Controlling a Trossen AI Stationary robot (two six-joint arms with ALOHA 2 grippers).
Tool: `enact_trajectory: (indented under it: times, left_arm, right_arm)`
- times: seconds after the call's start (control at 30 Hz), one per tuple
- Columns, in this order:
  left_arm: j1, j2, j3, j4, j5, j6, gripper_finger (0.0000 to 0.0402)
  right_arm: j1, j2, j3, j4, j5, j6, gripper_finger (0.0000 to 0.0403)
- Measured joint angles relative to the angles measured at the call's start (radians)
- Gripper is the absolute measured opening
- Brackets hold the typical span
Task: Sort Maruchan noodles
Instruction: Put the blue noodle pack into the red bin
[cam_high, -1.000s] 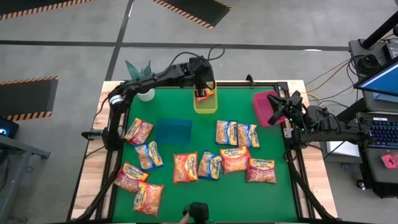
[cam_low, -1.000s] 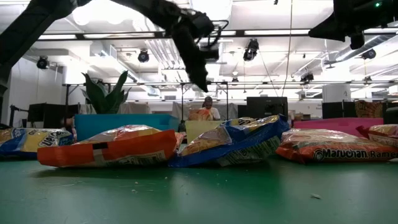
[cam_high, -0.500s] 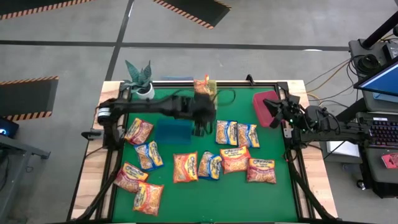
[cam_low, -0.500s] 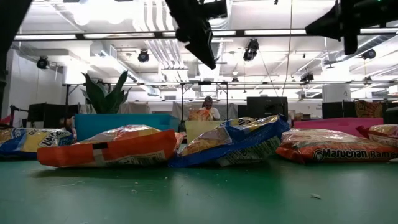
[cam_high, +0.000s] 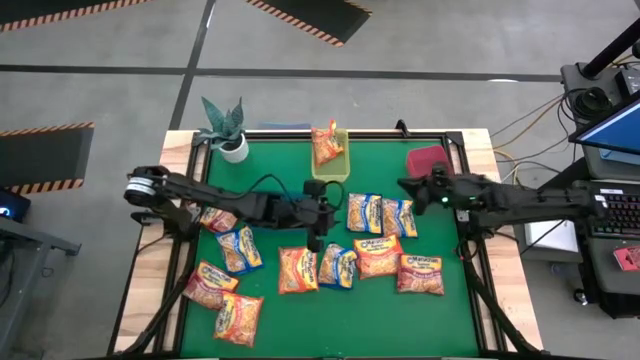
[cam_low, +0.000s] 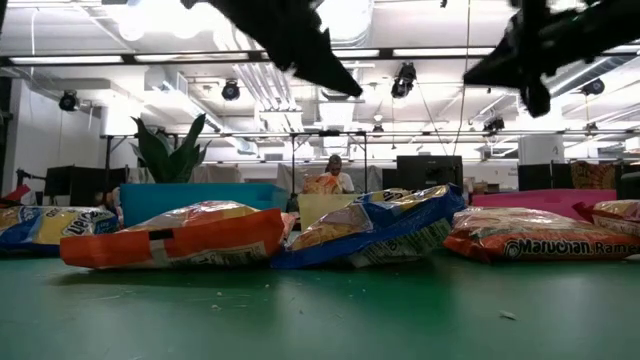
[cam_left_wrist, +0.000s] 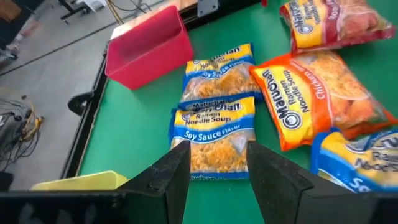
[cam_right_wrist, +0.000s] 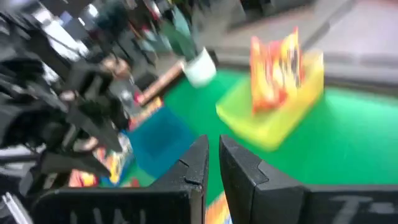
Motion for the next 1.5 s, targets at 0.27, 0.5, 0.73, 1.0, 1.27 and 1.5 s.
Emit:
enact_trajectory:
  times: [0.27, 0.5, 0.73, 1.0, 1.27, 1.5]
  left_arm:
    - [0.003, 0.055, -0.119, 0.222, 0.001, -0.021, 0.0139]
    - [0.006, 0.106, -0.119, 0.278, 0.001, -0.012, 0.0139]
    - [0.006, 0.122, -0.11, 0.302, 0.001, -0.01, 0.0139]
    - [0.006, 0.122, -0.11, 0.319, 0.001, -0.006, 0.0139]
    - [0.006, 0.122, -0.109, 0.322, 0.0, 0.002, 0.0139]
    - [0.006, 0.122, -0.109, 0.322, -0.001, 0.003, 0.0139]
  right_arm:
    - [0.0, 0.215, 0.041, -0.015, -0.38, 0.237, 0.0028]
    - [0.012, 0.335, 0.164, -0.294, -0.573, 0.376, 0.0028]
    - [0.024, 0.414, 0.352, -0.79, -0.513, 0.356, 0.0028]
    - [0.028, 0.427, 0.328, -0.898, -0.346, 0.36, 0.0028]
    - [0.029, 0.435, 0.223, -0.758, -0.254, 0.361, 0.0028]
    - [0.038, 0.463, 0.155, -0.503, -0.255, 0.345, 0.0028]
